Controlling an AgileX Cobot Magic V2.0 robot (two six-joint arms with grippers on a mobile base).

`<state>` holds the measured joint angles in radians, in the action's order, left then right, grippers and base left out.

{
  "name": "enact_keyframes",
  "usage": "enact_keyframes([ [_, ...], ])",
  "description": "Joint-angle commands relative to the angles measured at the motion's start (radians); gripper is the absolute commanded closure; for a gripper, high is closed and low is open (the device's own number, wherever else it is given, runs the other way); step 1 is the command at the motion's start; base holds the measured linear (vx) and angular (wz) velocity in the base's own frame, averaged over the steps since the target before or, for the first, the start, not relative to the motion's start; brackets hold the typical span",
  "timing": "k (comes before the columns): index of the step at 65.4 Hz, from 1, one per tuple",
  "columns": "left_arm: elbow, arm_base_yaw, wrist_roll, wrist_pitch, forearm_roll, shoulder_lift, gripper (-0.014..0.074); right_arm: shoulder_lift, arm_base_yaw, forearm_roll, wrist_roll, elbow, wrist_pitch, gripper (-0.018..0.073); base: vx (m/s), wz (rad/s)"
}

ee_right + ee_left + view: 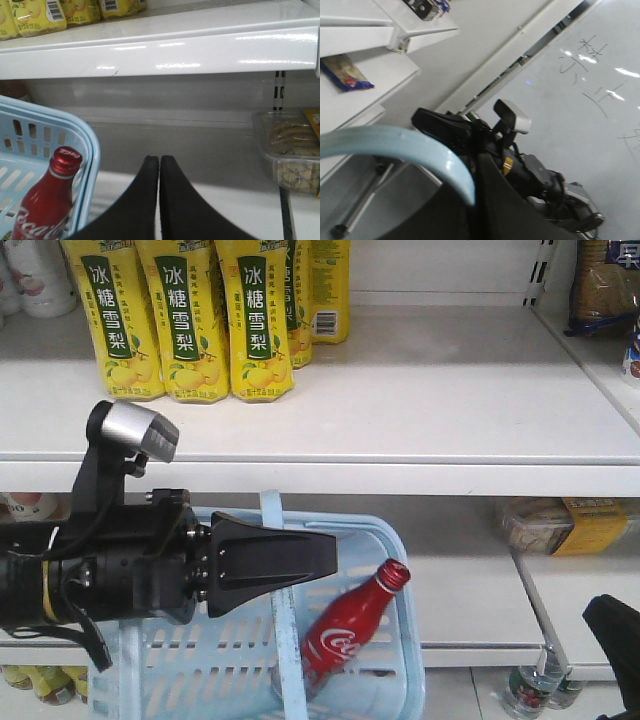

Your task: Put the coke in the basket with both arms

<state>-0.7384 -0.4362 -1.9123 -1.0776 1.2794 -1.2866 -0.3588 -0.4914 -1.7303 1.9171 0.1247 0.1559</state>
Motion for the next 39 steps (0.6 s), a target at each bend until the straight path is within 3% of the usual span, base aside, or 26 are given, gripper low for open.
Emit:
enact_keyframes([
  [1, 0.024, -0.002, 0.119, 0.016, -0.131, 0.071, 0.0603, -0.007, 0.0, -0.05, -0.007, 0.025, 0.022, 0.0565, 0.0, 0.0],
  [18, 0.244, -0.002, 0.408, 0.195, -0.355, 0.228, 0.0603, -0.007, 0.0, -0.05, -0.007, 0.025, 0.022, 0.0565, 0.0, 0.0],
  [31, 0.425, -0.002, 0.708, 0.252, -0.51, 0.389, 0.0603, -0.007, 0.0, -0.05, -0.007, 0.025, 0.022, 0.0565, 0.0, 0.0],
  [39, 0.523, -0.002, 0.874, 0.283, -0.656, 0.488, 0.0603, -0.007, 0.0, -0.05, -0.007, 0.025, 0.022, 0.0565, 0.0, 0.0],
])
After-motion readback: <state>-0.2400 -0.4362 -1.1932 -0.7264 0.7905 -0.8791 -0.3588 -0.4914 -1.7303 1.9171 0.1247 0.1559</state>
